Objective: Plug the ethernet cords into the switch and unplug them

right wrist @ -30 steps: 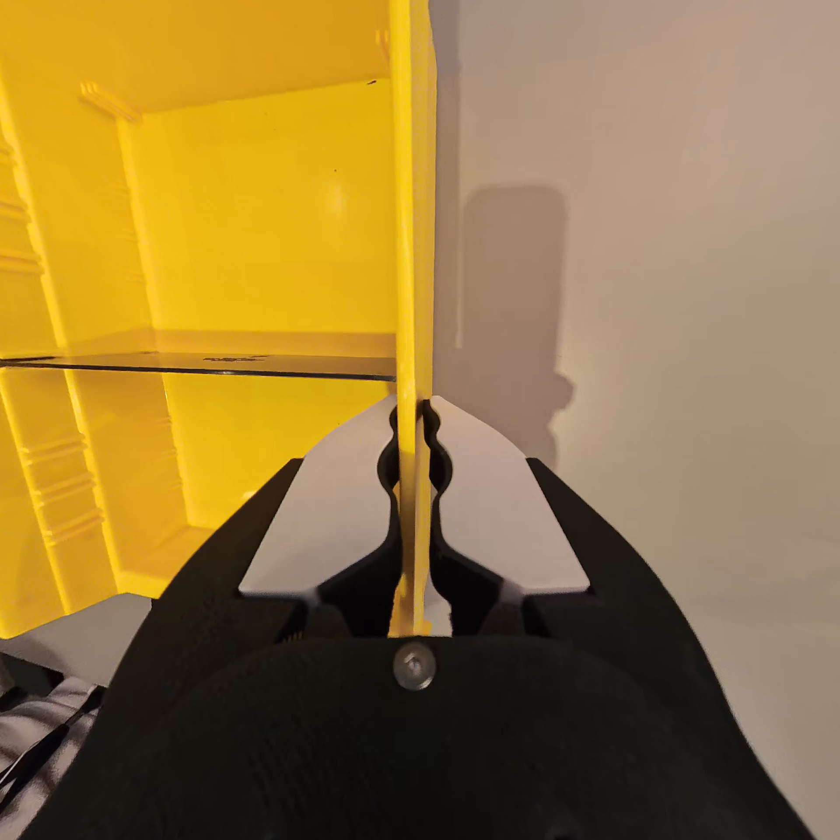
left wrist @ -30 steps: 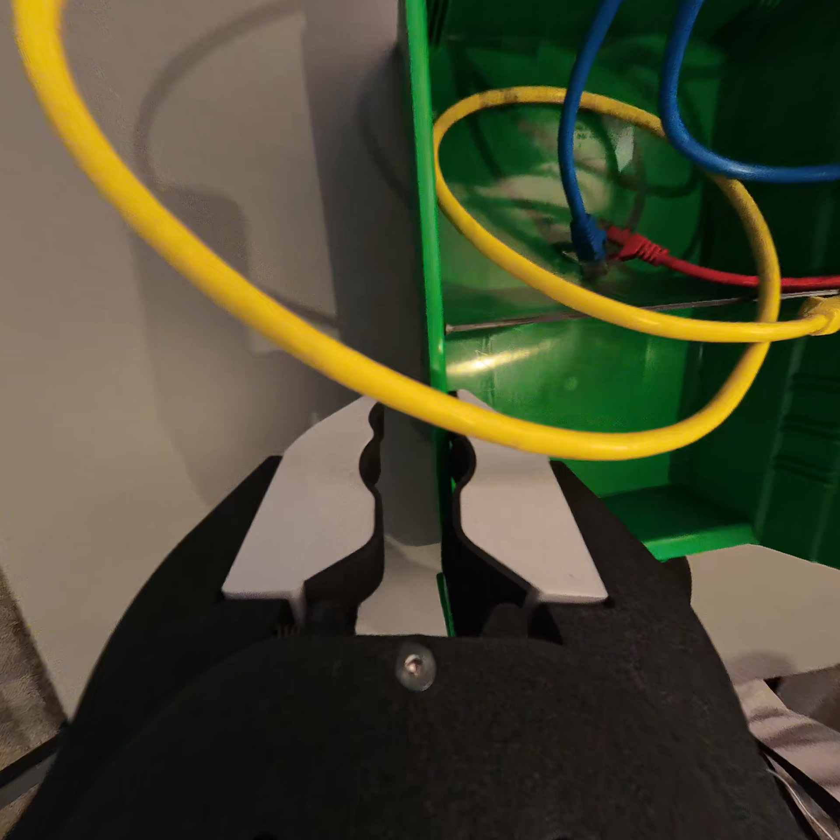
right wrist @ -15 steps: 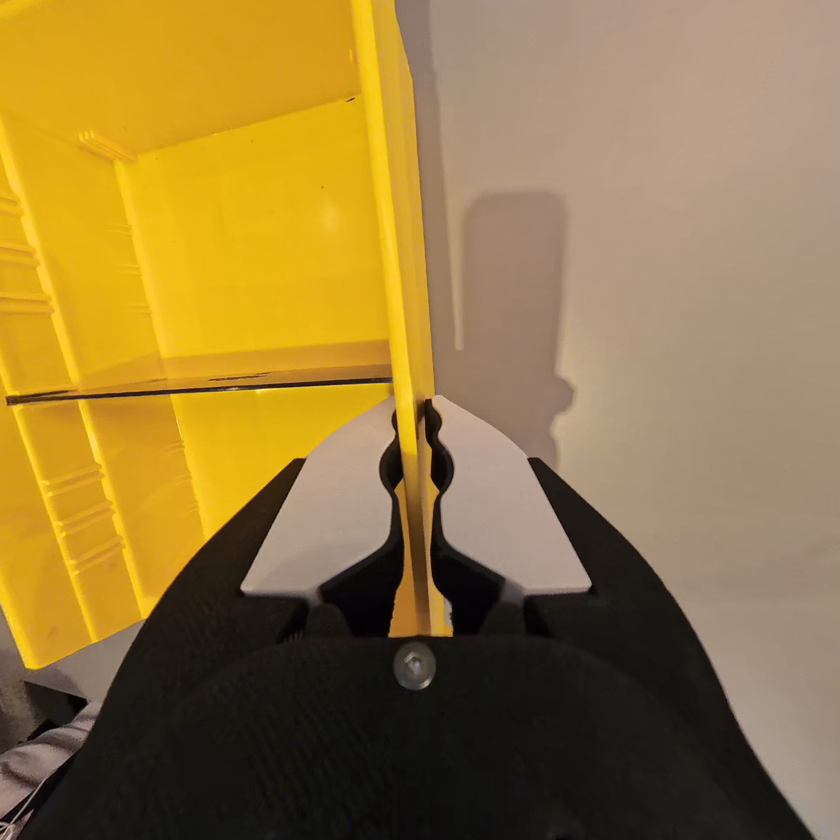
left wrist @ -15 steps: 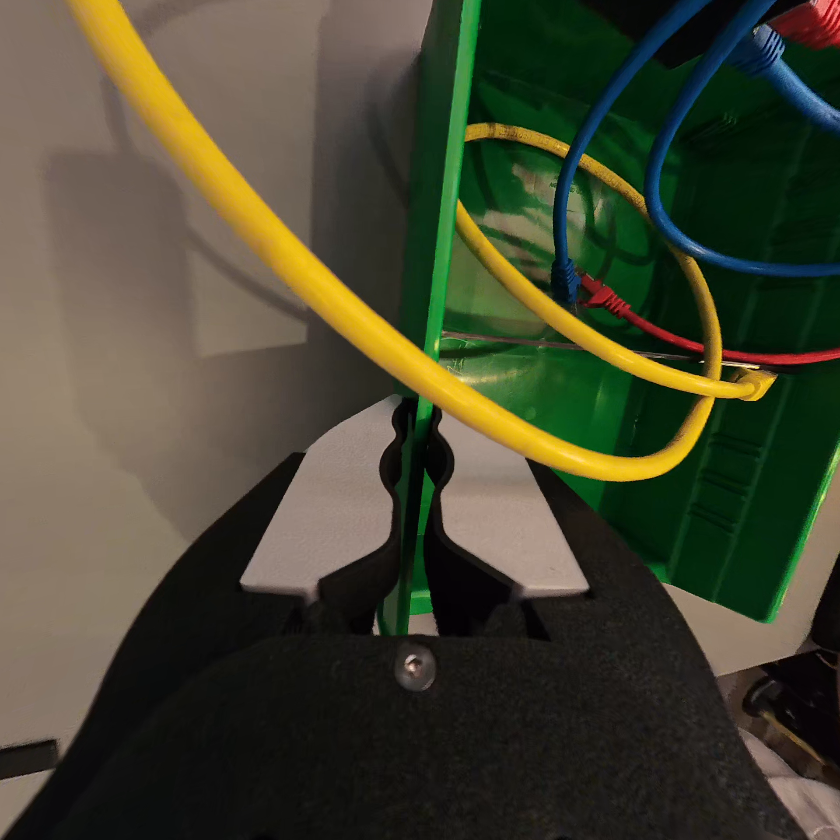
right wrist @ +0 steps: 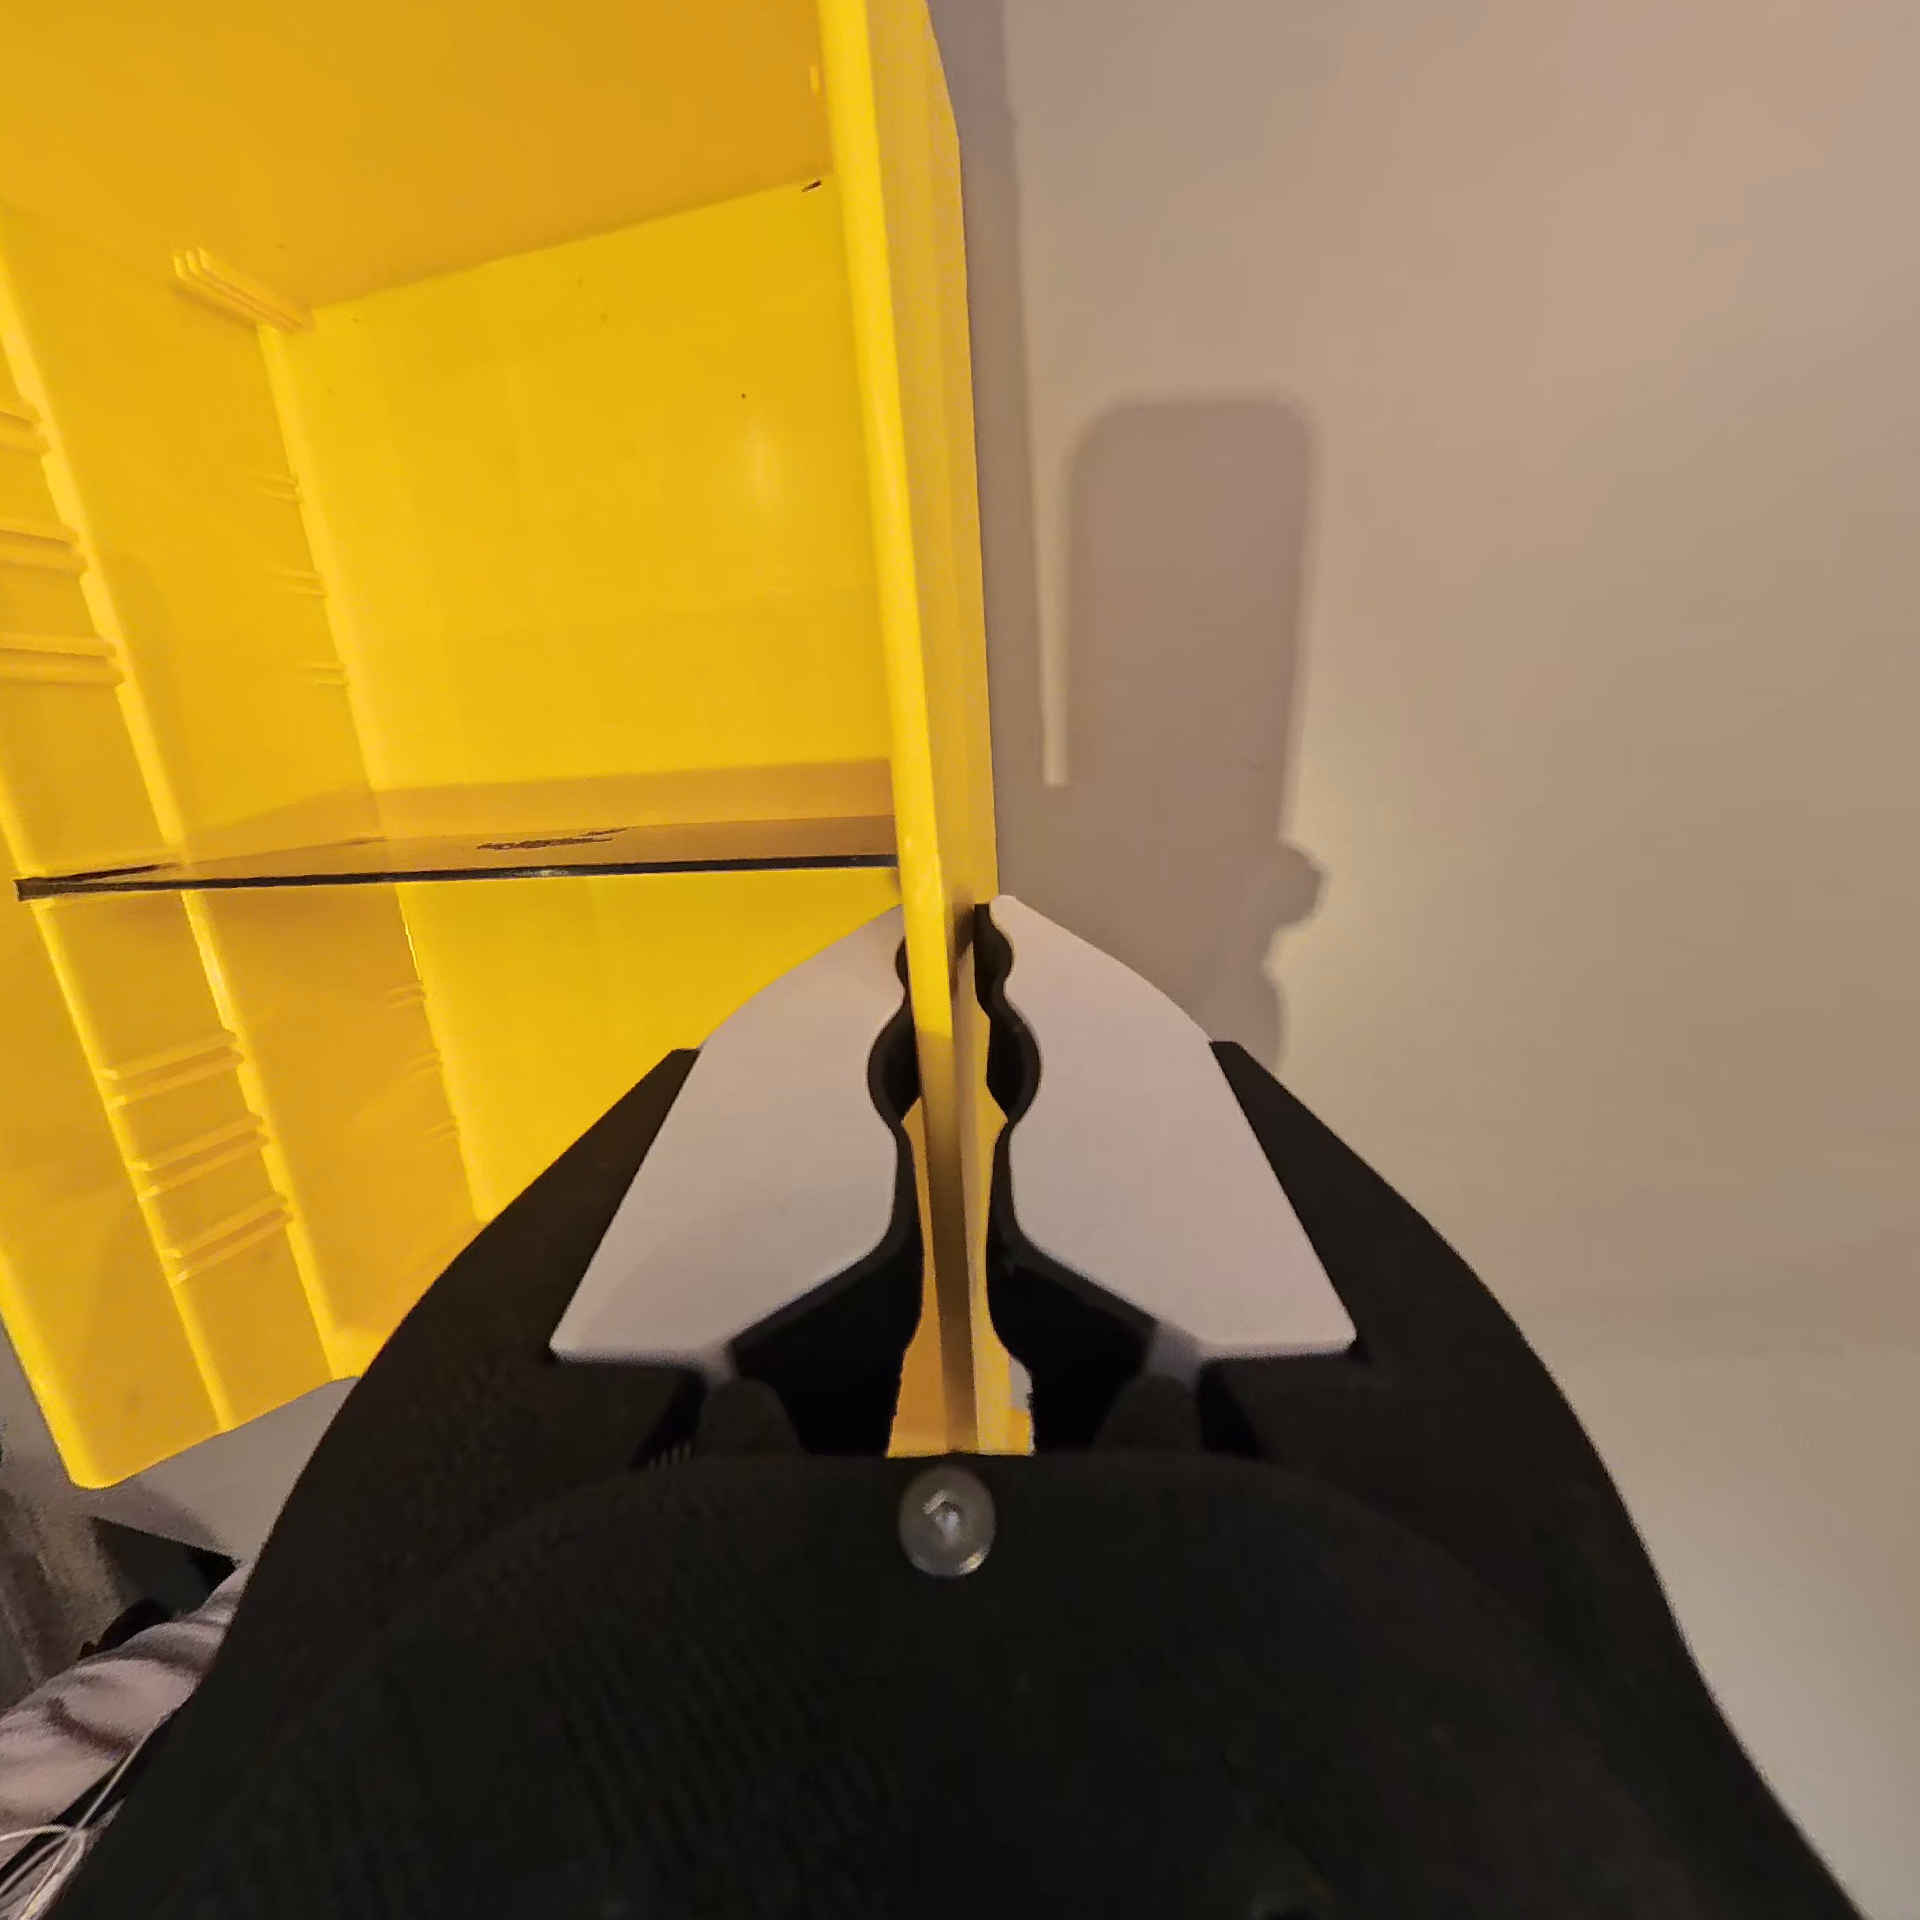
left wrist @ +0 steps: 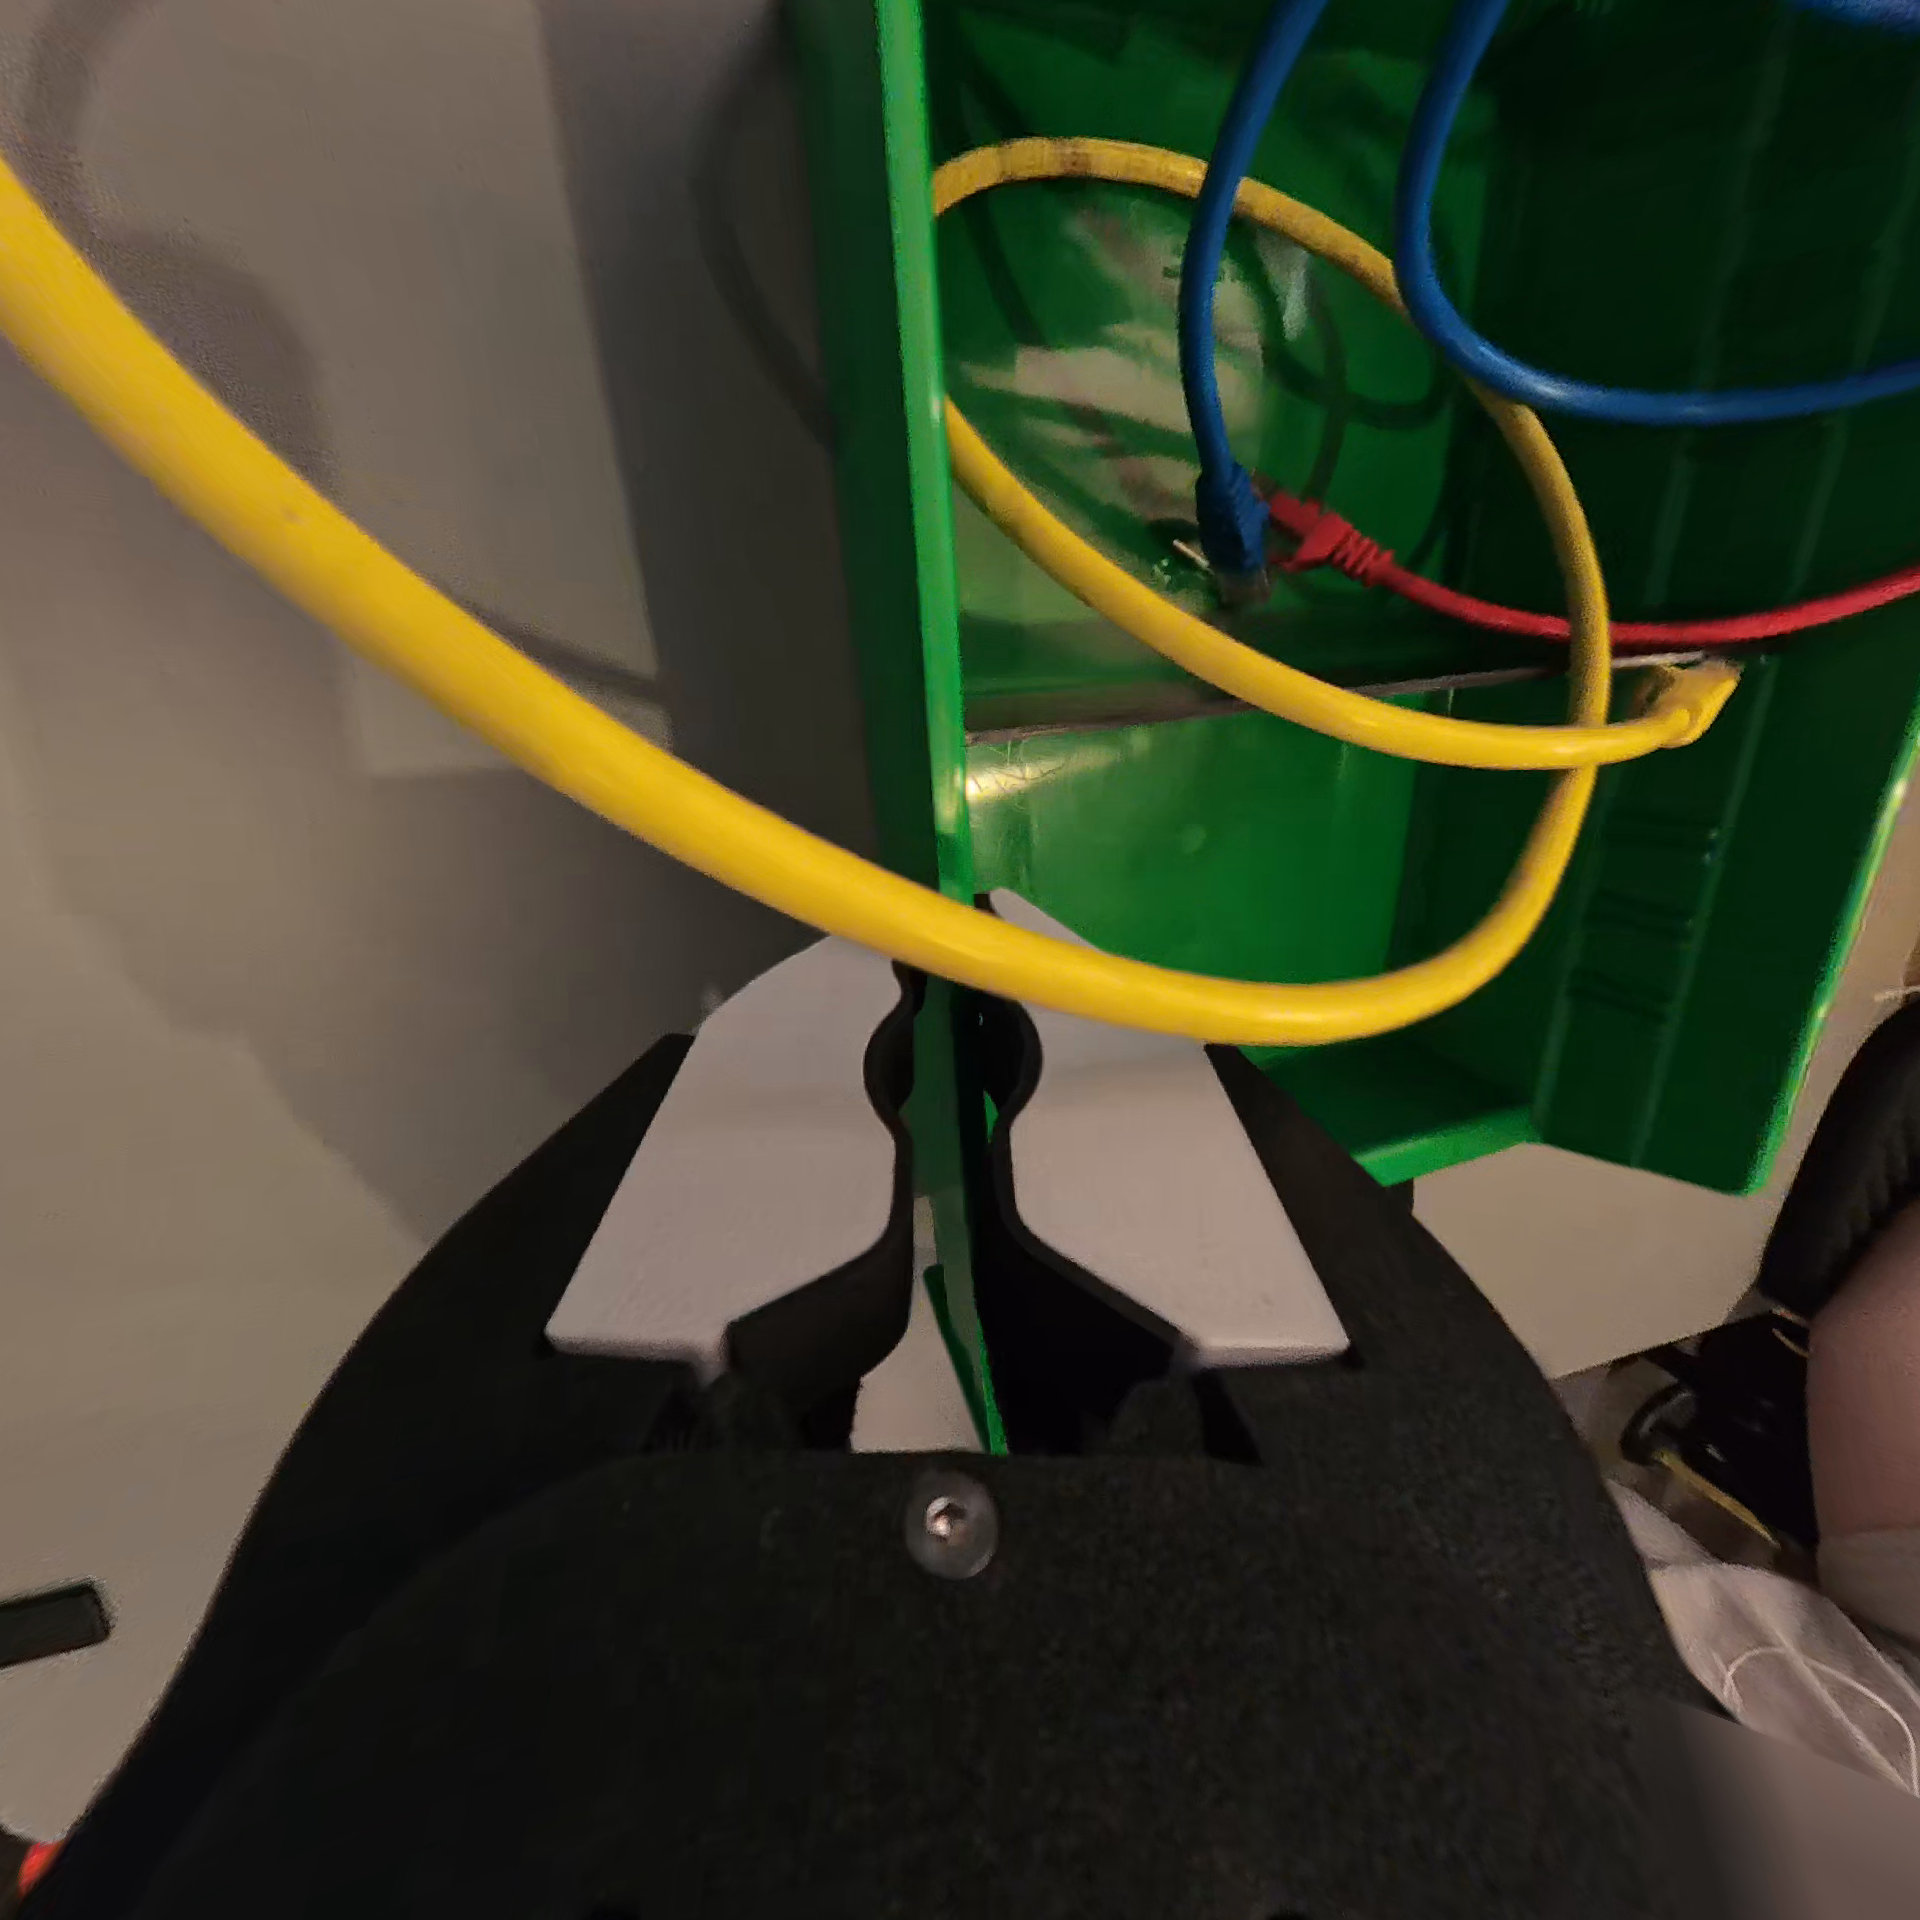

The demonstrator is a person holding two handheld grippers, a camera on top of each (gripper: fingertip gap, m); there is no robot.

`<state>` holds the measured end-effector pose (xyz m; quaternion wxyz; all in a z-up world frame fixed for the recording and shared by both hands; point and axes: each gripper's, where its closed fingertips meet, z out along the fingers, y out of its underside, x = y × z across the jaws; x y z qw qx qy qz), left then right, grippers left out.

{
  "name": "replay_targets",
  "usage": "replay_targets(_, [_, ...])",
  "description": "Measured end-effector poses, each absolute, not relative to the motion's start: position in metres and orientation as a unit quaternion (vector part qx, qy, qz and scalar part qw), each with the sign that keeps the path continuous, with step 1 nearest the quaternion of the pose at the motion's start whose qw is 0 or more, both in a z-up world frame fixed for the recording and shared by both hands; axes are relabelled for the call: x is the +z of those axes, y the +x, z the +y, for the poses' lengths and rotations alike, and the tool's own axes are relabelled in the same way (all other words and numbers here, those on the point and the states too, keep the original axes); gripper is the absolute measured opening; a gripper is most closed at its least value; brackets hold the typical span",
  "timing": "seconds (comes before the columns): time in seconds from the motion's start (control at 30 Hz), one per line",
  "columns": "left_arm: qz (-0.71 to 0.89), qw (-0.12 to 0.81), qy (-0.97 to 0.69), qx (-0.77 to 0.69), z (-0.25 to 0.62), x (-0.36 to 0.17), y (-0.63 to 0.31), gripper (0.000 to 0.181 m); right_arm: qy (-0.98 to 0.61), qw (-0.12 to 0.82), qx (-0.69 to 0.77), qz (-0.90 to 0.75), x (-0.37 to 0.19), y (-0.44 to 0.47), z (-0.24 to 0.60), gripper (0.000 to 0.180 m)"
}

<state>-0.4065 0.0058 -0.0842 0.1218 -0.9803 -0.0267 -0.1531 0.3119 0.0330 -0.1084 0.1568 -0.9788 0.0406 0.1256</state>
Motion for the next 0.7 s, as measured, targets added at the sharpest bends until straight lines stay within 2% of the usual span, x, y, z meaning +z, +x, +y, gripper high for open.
replay_targets(0.1, [-0.030, 0.139, -0.980, -0.140, -0.003, -0.068, -0.409, 0.005, -0.977, 0.165, 0.130, 0.047, -0.108, 0.313, 0.036, 0.008])
replay_targets(0.27, [-0.024, 0.223, -0.967, -0.121, -0.007, -0.028, -0.410, 0.000, -0.972, 0.177, 0.135, 0.080, -0.108, 0.320, 0.042, 0.009])
replay_targets(0.43, [-0.013, 0.161, -0.985, -0.058, -0.008, -0.056, -0.422, 0.019, -0.970, 0.179, 0.137, 0.087, -0.108, 0.324, 0.038, 0.010])
replay_targets(0.53, [-0.016, 0.136, -0.988, -0.070, -0.008, -0.067, -0.420, 0.034, -0.968, 0.180, 0.144, 0.103, -0.108, 0.328, 0.036, 0.010])
replay_targets(0.67, [0.007, 0.058, -0.996, -0.069, -0.019, -0.097, -0.418, 0.034, -0.965, 0.180, 0.145, 0.127, -0.109, 0.336, 0.031, 0.011])
replay_targets(0.7, [0.014, 0.047, -0.995, -0.088, -0.018, -0.101, -0.412, 0.024, -0.964, 0.179, 0.145, 0.130, -0.109, 0.337, 0.030, 0.011])
